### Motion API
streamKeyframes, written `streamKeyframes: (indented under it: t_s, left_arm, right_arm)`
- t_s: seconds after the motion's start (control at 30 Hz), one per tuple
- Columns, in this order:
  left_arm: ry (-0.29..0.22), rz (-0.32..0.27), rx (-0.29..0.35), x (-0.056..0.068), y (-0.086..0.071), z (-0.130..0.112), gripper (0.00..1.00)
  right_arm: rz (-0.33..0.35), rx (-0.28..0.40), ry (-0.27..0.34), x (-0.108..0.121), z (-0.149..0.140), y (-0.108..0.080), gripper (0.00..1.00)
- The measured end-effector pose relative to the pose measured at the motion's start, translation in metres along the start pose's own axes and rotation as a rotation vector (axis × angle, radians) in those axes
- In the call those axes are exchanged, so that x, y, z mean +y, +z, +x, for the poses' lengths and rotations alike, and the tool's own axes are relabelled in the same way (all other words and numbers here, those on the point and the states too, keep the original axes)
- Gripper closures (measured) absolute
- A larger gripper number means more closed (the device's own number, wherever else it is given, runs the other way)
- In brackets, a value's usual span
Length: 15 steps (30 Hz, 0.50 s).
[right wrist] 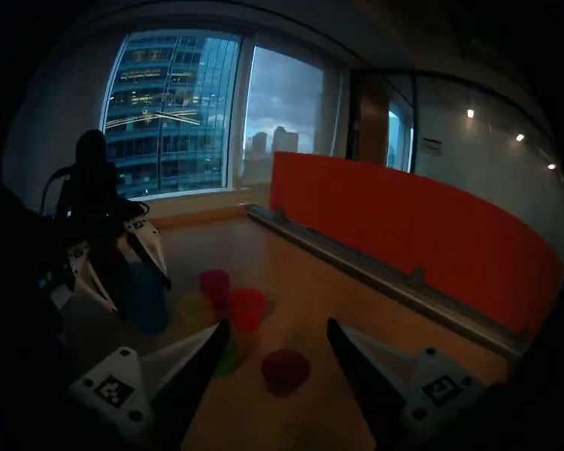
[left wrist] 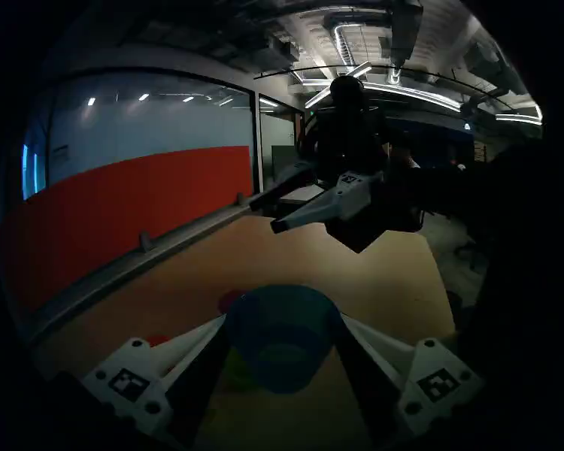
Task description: Pour water
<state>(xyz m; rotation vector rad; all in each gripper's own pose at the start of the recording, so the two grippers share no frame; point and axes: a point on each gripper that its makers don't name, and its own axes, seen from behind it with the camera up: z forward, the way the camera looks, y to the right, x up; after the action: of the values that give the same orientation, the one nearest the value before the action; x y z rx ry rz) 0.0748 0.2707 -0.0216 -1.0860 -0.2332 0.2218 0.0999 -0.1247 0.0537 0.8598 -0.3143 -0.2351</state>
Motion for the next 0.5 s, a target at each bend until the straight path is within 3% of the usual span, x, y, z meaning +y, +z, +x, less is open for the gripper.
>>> streamKeyframes:
  t_s: [0.5]
  left_arm:
    - [-0.002, 0.164, 0.054, -0.051, -0.031, 0.025, 0.12]
  right_arm:
    - [0.02, 0.0, -0.007, -0.008, 0.001, 0.007, 0.0]
